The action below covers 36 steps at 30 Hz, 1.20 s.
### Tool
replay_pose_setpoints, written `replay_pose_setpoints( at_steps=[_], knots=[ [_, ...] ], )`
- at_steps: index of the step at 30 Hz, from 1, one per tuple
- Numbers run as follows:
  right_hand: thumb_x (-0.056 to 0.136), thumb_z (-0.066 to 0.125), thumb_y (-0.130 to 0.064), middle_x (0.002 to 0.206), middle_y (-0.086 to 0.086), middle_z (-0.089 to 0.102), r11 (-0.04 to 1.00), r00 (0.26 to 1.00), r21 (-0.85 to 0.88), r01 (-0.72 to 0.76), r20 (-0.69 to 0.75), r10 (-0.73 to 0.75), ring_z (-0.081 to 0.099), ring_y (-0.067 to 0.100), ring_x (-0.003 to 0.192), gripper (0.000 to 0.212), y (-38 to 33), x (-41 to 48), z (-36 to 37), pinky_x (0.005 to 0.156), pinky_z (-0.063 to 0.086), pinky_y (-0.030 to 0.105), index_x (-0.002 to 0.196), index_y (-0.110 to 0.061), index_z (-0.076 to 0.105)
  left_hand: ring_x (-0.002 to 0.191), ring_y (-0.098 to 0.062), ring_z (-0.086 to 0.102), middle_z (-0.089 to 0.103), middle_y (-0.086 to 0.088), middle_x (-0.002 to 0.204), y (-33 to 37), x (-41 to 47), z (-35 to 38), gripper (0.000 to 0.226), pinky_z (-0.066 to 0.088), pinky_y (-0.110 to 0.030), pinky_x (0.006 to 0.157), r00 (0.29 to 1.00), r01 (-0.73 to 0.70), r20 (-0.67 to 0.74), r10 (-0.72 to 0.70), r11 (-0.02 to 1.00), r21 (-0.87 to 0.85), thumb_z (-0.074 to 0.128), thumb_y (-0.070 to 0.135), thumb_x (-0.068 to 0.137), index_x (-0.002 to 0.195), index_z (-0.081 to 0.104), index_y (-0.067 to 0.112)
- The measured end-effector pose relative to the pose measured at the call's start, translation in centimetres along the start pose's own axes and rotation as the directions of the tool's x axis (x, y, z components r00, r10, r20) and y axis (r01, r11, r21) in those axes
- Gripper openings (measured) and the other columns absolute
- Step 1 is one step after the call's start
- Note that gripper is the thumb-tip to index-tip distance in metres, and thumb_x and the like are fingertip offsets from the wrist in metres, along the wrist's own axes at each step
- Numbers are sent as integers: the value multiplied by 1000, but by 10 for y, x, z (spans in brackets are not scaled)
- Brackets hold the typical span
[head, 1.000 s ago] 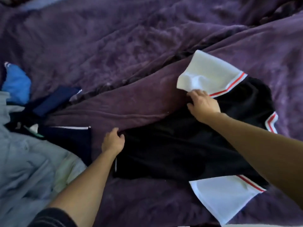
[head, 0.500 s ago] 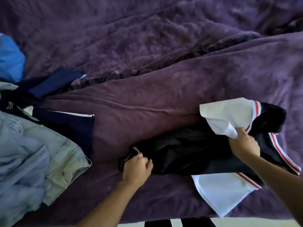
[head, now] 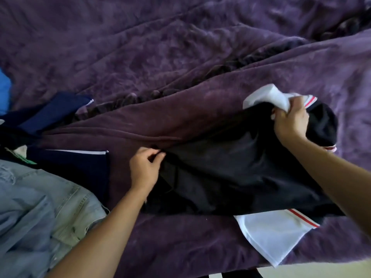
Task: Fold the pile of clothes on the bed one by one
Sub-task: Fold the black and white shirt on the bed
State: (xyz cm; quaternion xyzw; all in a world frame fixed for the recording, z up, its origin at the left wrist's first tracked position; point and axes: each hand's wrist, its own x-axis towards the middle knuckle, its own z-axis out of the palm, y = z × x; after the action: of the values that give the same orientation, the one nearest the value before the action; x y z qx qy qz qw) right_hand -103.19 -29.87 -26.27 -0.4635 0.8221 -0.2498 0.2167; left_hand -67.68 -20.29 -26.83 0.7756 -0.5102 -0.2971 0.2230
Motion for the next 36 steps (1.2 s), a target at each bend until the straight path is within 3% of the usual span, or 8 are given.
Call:
replay_pose_setpoints(
  at_steps=[7,13,17,21,23,29,32,36],
  knots=[
    [90,47,-19,115,22,59,999,996,-11,34,80,-33,54,39,105,32,-43,74,37,83,34,40,118,-2,47,103,-30,57,60,-15,108,8,85,-19,20,40,-29,89,975,45,-220,-16,991,127,69,13,85,102,66,4],
    [88,60,-18,129,19,52,972,952,-111,208,250,-175,54,38,112,55,-21,26,51,93,42,42,138,-10,40,134,-34,37,38,-16,146,-40,58,5,90,34,-45,107,899,438,-44,-436,892,114,74,47,75,146,30,13],
    [79,69,-21,101,7,58,884,858,-97,458,307,-411,60,30,92,32,13,-89,36,72,50,36,108,-15,59,118,-31,55,56,-14,131,-72,2,19,73,45,-38,100,764,598,254,-593,799,65,81,37,72,132,50,8],
    [51,82,-38,120,6,60,692,663,-277,667,644,-381,60,32,109,71,63,-180,34,76,51,41,117,-20,64,91,-28,63,66,-7,93,-78,-23,25,23,51,-33,79,814,496,254,-523,852,167,76,23,78,94,66,10],
    [47,85,-30,134,13,55,650,697,-425,630,679,-231,53,36,123,83,88,-190,30,81,48,46,126,-18,62,80,-26,62,61,-1,78,-75,-30,20,13,45,-29,66,866,404,242,-437,898,176,71,16,78,82,60,11],
    [78,61,-12,112,6,53,671,835,-598,438,547,-57,48,30,109,40,116,-162,-5,63,48,39,117,-16,58,85,-33,62,64,-7,87,-87,-93,-28,25,46,-33,68,914,275,183,-362,884,377,63,13,80,102,53,16],
    [74,65,-11,107,8,58,694,790,-514,505,599,-131,53,33,105,38,112,-179,-24,66,48,41,112,-13,62,86,-32,63,61,-5,82,-96,-139,-44,24,47,-36,69,896,250,207,-393,830,498,60,15,82,103,49,18],
    [82,57,-16,137,2,48,742,620,-404,535,784,-20,43,25,127,59,125,-230,-38,102,38,35,140,-19,45,96,-32,63,65,-11,101,-102,-176,-50,31,49,-38,75,854,268,214,-473,755,598,55,14,84,113,45,17]
  ],
)
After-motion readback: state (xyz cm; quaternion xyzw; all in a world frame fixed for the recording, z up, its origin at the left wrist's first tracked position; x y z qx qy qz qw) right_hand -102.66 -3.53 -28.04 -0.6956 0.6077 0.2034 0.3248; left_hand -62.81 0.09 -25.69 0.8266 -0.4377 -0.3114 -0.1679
